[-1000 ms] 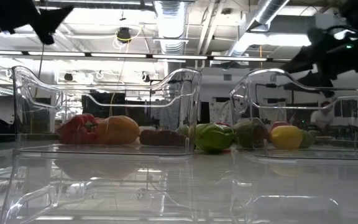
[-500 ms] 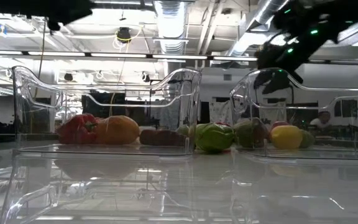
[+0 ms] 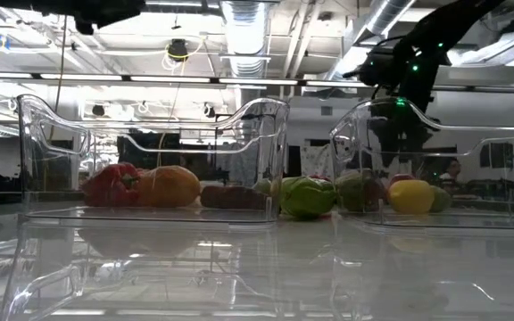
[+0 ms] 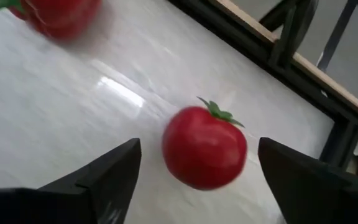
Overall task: Sort produce into baskets
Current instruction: Put the red tomato into the right transparent bin
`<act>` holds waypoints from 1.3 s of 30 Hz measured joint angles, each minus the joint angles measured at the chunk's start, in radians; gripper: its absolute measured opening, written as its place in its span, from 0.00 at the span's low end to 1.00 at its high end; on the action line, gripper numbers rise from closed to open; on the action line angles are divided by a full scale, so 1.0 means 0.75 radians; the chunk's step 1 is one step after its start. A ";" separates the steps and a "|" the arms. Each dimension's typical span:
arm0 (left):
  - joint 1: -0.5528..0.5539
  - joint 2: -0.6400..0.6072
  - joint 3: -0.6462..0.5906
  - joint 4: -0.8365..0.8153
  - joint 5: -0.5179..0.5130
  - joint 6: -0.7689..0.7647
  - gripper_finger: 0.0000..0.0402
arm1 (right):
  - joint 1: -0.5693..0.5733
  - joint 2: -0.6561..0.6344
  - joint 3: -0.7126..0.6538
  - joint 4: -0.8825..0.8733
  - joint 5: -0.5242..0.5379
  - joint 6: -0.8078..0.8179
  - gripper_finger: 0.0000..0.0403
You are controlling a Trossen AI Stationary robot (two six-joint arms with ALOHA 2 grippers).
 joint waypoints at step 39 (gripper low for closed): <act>-0.001 -0.001 0.013 -0.166 0.047 -0.081 0.48 | 0.237 0.094 -0.005 0.099 -0.067 0.022 0.84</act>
